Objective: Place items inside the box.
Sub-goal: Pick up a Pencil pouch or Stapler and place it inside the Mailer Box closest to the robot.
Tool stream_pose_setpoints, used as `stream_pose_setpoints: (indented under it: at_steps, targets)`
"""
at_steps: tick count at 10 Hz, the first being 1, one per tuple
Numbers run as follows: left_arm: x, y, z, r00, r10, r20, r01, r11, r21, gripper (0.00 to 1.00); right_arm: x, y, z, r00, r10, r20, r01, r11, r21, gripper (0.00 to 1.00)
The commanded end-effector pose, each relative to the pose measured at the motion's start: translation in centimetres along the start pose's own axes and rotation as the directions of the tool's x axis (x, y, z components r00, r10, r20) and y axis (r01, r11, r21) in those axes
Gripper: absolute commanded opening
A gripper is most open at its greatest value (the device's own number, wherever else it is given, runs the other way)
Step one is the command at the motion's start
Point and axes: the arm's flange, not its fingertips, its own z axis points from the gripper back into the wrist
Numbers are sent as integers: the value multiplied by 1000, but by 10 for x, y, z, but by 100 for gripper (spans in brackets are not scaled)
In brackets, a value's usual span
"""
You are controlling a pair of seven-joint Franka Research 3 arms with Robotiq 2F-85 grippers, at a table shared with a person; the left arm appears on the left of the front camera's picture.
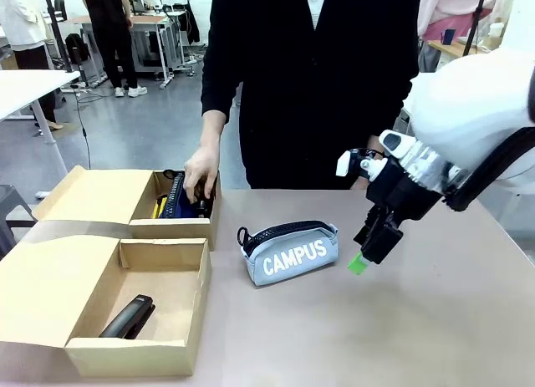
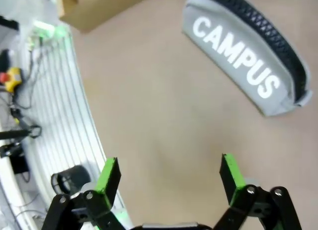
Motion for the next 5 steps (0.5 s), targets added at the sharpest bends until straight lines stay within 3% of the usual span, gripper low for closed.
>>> stream_pose_setpoints:
  at_steps: [1, 2, 3, 4, 5]
  targets:
    - [-1, 0, 1, 1000, -12, 7, 12, 1000, -23, 100, -16, -4, 24, 997, -28, 70, 23, 998, 67, 100]
    - [-1, 0, 1, 1000, -12, 7, 12, 1000, -23, 100, 0, 0, 0, 1000, 0, 0, 0, 1000, 0, 100]
    - [-1, 0, 1, 1000, -12, 7, 12, 1000, -23, 100, -1, 4, -10, 971, 147, -188, -150, 989, 2, 100]
    - [-1, 0, 1, 1000, -12, 7, 12, 1000, -23, 100, 30, 2, -20, 912, 339, -232, -367, 926, -89, 100]
    - [-1, 0, 1, 1000, -12, 7, 12, 1000, -23, 100, 53, -12, -24, 878, 419, -233, -456, 879, -140, 100]
